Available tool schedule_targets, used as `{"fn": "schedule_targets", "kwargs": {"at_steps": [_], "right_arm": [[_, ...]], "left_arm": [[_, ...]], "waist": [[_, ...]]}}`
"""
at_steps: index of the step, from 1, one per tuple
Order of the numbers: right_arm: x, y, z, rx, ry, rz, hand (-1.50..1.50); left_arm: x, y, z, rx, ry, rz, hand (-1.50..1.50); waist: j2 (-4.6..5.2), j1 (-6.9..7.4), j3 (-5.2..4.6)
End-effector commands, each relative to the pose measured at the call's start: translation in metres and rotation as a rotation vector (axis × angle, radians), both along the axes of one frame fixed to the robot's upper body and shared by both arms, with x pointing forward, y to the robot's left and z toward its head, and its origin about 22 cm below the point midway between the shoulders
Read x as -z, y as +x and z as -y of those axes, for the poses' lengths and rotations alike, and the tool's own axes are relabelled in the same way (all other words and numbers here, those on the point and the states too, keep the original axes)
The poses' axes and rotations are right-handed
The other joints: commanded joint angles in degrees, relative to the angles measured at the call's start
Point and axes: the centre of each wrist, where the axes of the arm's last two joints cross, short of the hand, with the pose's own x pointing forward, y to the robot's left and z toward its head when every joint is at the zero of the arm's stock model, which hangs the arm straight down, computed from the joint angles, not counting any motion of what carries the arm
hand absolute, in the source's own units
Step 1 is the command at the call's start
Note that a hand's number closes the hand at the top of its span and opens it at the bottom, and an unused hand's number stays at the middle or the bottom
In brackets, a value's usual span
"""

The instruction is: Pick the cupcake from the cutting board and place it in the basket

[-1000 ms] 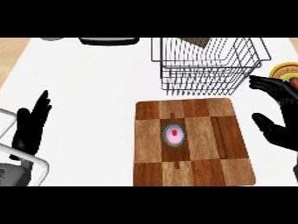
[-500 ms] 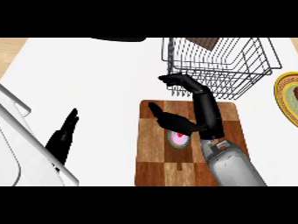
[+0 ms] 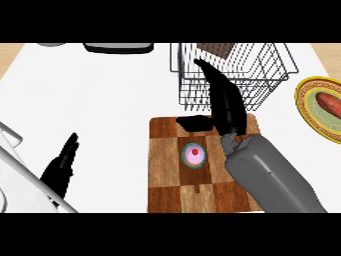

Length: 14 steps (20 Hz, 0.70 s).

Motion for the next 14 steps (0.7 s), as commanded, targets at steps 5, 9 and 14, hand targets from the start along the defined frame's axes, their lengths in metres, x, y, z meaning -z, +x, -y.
{"fn": "schedule_targets", "kwargs": {"at_steps": [5,9,14], "right_arm": [[-0.096,0.006,-0.017,0.092,-0.360,-0.142,-1.50],[-0.126,-0.008,-0.031,0.021,-0.452,-0.316,-1.50],[-0.145,-0.013,-0.034,-0.022,-0.543,-0.480,-1.50]], "left_arm": [[0.012,-0.022,-0.021,-0.006,0.019,-0.165,0.00],[0.014,-0.024,-0.022,-0.032,0.011,-0.169,0.00],[0.010,-0.029,-0.020,-0.011,0.013,-0.163,0.00]], "waist": [[-0.41,-2.31,1.74],[-0.08,-2.64,1.85],[-0.07,-2.45,1.99]]}}
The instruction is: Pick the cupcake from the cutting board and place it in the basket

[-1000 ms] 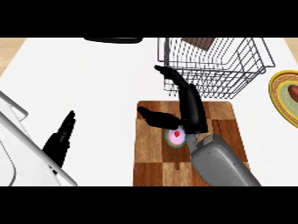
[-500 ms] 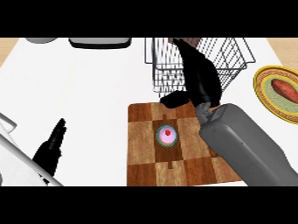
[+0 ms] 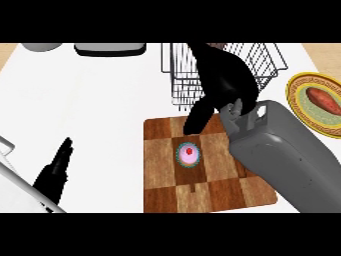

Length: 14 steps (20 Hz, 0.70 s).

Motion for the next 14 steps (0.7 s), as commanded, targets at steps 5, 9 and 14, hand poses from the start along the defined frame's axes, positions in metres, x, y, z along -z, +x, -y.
{"fn": "schedule_targets", "kwargs": {"at_steps": [5,9,14], "right_arm": [[-0.038,-0.013,0.006,0.024,-0.197,-0.177,-1.50],[-0.037,-0.017,0.012,0.021,-0.160,-0.224,-1.50],[-0.036,-0.031,0.006,0.023,-0.097,-0.211,-1.50]], "left_arm": [[0.012,-0.019,-0.012,0.005,0.017,-0.146,0.00],[0.005,-0.016,-0.019,0.031,0.037,-0.143,0.00],[0.007,-0.017,-0.004,0.042,0.018,-0.140,0.00]], "waist": [[0.57,-0.63,1.87],[0.87,-0.34,1.99],[1.15,0.62,2.02]]}}
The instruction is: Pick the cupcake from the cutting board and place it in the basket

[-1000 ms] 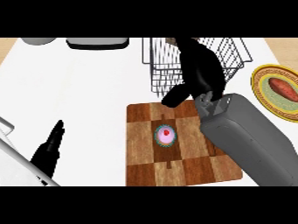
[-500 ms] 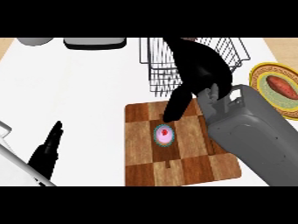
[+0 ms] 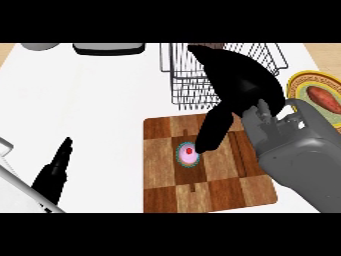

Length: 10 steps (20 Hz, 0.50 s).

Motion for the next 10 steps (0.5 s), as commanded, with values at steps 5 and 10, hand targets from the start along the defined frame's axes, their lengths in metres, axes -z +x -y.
{"fn": "schedule_targets", "kwargs": {"at_steps": [5,10], "right_arm": [[0.015,-0.017,-0.005,0.150,-0.082,-0.076,-1.50],[0.036,-0.019,-0.015,0.172,-0.076,-0.078,-1.50]], "left_arm": [[0.008,-0.010,-0.005,0.031,0.024,-0.152,0.00],[0.005,-0.009,-0.003,0.046,0.040,-0.159,0.00]], "waist": [[0.89,0.94,1.98],[1.05,1.80,2.00]]}}
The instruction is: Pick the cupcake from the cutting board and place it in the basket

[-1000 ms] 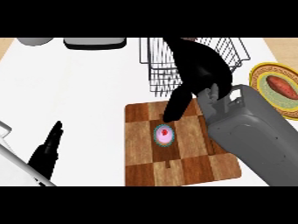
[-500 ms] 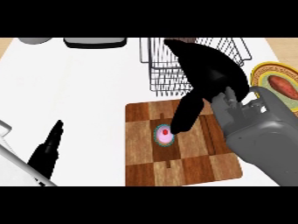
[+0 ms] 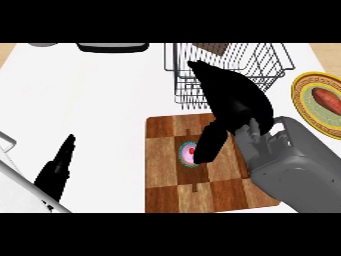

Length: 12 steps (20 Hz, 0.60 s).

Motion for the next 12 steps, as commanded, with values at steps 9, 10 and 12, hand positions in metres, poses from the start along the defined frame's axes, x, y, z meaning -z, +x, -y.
{"fn": "schedule_targets", "kwargs": {"at_steps": [9,10,12], "right_arm": [[0.054,-0.009,-0.001,0.184,-0.125,-0.131,-1.50],[0.054,-0.018,-0.007,0.176,-0.107,-0.122,-1.50],[0.069,-0.018,-0.001,0.187,-0.112,-0.124,-1.50]], "left_arm": [[0.007,-0.014,-0.013,0.032,0.029,-0.130,0.00],[0.014,-0.019,-0.008,0.022,0.036,-0.141,0.00],[0.014,-0.028,-0.013,0.037,0.031,-0.134,0.00]], "waist": [[0.58,1.04,2.11],[0.45,0.75,2.09],[0.47,1.25,2.13]]}}
